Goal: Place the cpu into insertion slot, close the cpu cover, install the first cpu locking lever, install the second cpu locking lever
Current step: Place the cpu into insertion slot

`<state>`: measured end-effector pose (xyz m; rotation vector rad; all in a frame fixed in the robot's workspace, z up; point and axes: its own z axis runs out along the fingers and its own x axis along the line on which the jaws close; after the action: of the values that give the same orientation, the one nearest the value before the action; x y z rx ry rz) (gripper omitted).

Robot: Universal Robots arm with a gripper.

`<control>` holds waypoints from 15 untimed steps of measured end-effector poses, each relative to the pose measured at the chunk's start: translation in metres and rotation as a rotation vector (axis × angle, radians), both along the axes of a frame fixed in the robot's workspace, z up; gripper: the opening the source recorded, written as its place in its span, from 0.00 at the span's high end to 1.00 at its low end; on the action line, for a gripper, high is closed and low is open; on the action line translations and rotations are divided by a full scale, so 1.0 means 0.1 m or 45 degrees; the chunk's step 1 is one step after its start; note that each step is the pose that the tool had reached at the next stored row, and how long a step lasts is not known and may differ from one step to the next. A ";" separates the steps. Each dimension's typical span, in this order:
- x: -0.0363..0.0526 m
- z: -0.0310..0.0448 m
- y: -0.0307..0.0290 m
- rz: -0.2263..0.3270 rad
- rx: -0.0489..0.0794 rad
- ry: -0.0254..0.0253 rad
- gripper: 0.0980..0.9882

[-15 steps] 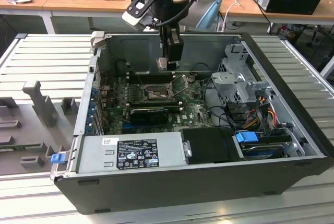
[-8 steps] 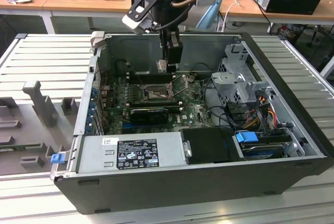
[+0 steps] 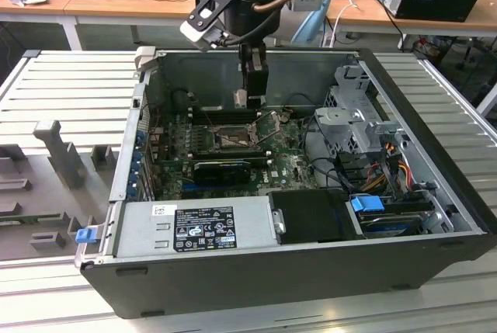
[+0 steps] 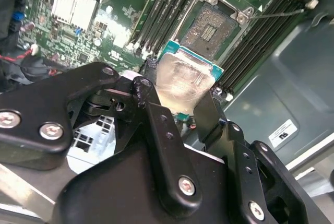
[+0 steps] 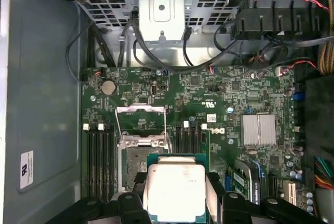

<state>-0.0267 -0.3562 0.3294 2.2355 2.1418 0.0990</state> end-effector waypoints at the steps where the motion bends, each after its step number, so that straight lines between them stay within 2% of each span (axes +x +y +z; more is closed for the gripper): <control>1: 0.000 0.000 0.000 -0.011 0.000 0.0000 0.52; 15: 0.000 -0.065 0.000 -0.015 0.000 0.0033 0.52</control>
<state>-0.0267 -0.3562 0.3229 2.2489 2.1299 0.0957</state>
